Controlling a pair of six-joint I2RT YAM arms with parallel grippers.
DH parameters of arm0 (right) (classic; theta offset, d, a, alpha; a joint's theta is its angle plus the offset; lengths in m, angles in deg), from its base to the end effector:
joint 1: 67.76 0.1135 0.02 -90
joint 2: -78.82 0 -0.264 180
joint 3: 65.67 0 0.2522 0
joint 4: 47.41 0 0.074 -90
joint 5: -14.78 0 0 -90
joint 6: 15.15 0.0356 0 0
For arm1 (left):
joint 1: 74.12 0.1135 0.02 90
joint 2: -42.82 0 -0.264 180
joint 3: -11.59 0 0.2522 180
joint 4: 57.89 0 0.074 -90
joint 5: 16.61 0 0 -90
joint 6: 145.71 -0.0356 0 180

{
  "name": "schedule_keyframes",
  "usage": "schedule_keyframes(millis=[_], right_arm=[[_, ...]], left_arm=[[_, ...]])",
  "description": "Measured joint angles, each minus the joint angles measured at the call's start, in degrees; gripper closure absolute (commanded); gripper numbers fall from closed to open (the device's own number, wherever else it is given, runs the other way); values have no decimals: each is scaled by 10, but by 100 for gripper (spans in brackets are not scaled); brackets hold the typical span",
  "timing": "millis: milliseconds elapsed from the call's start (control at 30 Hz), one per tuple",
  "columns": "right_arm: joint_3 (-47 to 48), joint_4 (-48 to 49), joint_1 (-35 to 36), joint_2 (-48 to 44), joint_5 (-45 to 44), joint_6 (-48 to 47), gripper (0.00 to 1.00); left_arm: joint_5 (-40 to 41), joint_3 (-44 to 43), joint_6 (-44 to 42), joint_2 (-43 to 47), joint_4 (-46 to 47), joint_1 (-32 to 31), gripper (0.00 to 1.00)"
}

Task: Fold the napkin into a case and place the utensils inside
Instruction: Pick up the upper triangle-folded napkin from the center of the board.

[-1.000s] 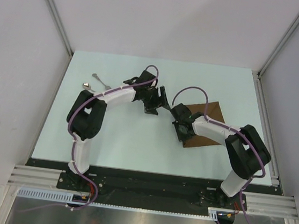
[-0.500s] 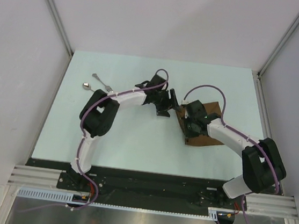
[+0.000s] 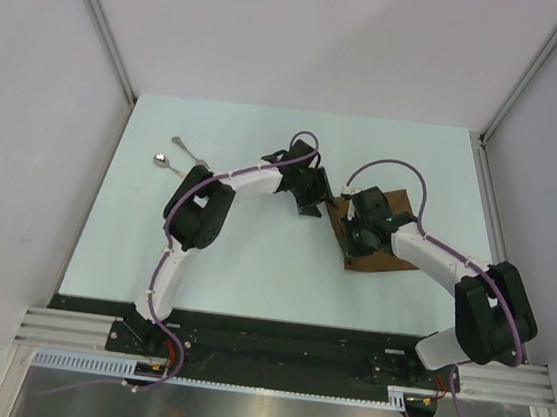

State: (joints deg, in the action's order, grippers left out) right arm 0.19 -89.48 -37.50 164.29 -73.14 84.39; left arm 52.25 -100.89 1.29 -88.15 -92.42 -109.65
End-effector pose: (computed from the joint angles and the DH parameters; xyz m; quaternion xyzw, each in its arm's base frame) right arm 0.2487 0.1466 0.1956 -0.1787 0.9529 0.0998 0.2240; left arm 0.3968 -0.2991 0.1472 -0.1165 0.9268 -0.3455 0.0898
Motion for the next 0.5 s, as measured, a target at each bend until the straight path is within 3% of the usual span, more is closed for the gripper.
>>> schedule_keyframes(millis=[333, 433, 500], right_arm=[[0, 4, -11, -15, 15, -2, 100], [0, 4, -12, -15, 17, -2, 100], [-1, 4, -14, -16, 19, -2, 100]], left_arm=[[11, -44, 21, -30, -19, -5, 44], [14, -51, 25, -36, -20, -7, 51], [15, -53, 26, -39, -20, -7, 62]])
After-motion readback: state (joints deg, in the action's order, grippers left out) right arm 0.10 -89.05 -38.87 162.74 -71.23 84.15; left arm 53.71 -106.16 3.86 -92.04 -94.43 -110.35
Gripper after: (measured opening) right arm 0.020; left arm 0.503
